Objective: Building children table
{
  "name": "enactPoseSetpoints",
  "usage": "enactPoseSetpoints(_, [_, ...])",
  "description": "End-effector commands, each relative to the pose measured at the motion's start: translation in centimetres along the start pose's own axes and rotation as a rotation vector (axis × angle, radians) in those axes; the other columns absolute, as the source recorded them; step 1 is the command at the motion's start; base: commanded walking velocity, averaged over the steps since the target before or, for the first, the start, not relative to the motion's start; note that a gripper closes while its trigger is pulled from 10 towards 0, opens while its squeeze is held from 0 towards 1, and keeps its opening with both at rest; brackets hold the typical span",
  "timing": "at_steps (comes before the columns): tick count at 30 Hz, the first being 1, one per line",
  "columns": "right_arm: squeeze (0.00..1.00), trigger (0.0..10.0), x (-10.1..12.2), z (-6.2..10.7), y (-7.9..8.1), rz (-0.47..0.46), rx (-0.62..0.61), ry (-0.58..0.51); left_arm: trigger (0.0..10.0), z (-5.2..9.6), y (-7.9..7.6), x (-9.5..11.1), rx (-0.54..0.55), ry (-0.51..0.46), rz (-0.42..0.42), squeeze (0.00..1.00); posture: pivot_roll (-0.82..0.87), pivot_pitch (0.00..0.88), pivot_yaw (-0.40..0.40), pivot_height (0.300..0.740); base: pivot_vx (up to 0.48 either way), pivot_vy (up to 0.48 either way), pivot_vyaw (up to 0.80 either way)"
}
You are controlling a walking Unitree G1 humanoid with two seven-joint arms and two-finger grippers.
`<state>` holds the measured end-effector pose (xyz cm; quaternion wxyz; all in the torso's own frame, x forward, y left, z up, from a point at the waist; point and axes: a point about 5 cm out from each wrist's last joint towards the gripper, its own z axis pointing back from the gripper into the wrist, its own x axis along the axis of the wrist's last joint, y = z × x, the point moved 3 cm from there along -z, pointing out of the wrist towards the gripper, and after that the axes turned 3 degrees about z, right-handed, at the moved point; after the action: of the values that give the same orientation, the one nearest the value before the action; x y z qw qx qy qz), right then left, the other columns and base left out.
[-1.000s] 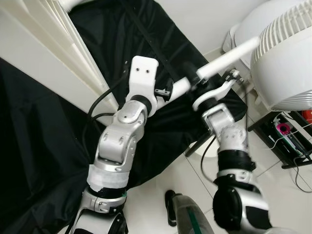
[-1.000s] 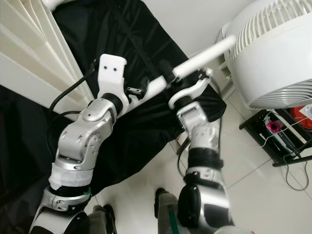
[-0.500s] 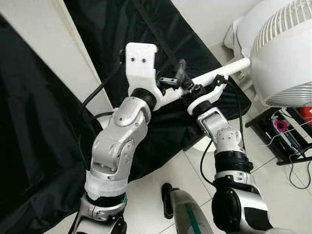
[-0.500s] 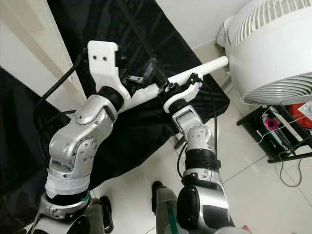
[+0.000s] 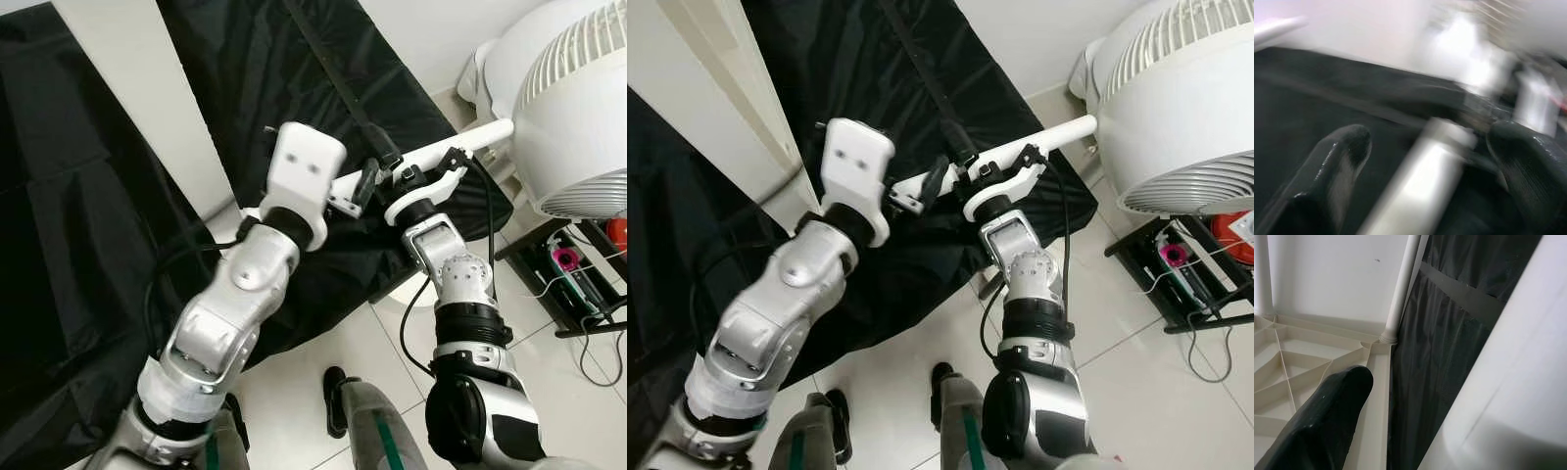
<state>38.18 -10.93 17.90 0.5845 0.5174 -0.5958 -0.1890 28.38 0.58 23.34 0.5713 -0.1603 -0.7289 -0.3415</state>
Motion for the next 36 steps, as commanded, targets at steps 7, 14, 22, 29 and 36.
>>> enactPoseSetpoints(7, [0.00,10.0,-5.6,2.8,-4.8,-0.139,-0.234,0.160,10.0,-0.4,-1.1,-3.2,-0.060,0.125,-0.203,0.00,0.03,0.289,0.008,0.740,0.000,0.000,0.00])
enactPoseSetpoints(14, [0.00,10.0,-5.2,2.8,-4.5,-0.139,-0.222,0.141,10.0,-1.0,-0.2,-4.3,0.018,0.178,-0.294,0.00,0.02,0.287,0.013,0.740,0.000,0.000,0.00])
enactPoseSetpoints(22, [0.00,10.0,-5.1,3.6,-3.2,-0.153,-0.177,0.117,10.0,-1.8,2.1,-5.3,0.187,0.252,-0.335,0.00,0.02,0.286,0.015,0.740,0.000,0.000,0.00])
enactPoseSetpoints(29, [0.00,10.0,-5.2,6.7,-1.8,-0.212,-0.106,0.079,10.0,-2.3,3.8,-5.5,0.349,0.286,-0.360,0.00,0.01,0.289,0.020,0.740,0.000,0.000,0.00])
enactPoseSetpoints(36, [0.00,10.0,-3.8,10.3,0.9,-0.208,0.033,0.047,10.0,-2.3,5.3,-5.6,0.448,0.308,-0.341,0.00,0.00,0.280,0.026,0.740,0.000,0.000,0.00])
